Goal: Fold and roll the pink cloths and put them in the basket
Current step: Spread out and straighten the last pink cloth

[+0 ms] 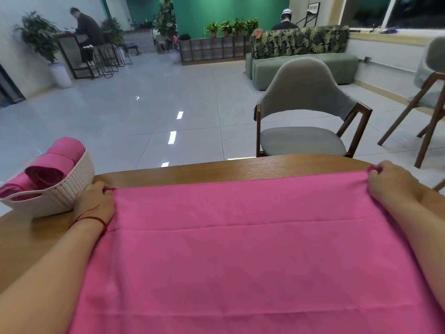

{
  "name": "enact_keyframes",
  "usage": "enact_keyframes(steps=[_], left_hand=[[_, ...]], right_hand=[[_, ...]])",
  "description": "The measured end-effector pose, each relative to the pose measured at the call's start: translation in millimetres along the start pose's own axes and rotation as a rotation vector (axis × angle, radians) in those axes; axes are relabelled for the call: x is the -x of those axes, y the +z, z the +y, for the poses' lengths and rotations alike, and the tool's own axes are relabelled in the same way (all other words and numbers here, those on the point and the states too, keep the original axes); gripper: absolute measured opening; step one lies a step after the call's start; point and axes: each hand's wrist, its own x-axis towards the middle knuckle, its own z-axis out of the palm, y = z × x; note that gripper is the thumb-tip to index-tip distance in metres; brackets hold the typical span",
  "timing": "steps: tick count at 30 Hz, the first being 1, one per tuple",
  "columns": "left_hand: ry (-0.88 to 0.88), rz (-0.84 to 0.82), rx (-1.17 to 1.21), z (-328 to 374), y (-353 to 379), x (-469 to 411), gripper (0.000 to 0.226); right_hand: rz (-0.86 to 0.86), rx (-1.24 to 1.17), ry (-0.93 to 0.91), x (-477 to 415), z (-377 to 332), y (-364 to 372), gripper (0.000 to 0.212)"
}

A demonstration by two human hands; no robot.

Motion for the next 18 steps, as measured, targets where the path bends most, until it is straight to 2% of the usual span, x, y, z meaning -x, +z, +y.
enact_keyframes(steps=[6,10,13,15,18], left_hand=[[0.012,-0.005,0.001,-2.2,-0.8,-6.1,0.018],[0.009,-0.047,-0.096,0.0,-4.5,-11.2,0.016],[0.022,-0.060,-0.244,15.4,-8.8,-5.6,0.031],[0.112,-0.062,-0.278,50.8,-12.1,4.4,0.035],[0.414,-0.245,-0.052,123.9,-4.9,33.3,0.028]], right_hand=[[0.012,0.010,0.019,2.7,-1.7,-0.5,0.024],[0.009,0.027,0.027,4.8,-3.2,-3.5,0.029],[0.006,0.009,0.024,5.1,-3.3,-4.2,0.030],[0.002,-0.004,0.030,5.2,-3.1,-4.6,0.030],[0.002,-0.015,0.036,6.5,-4.2,-4.8,0.031]])
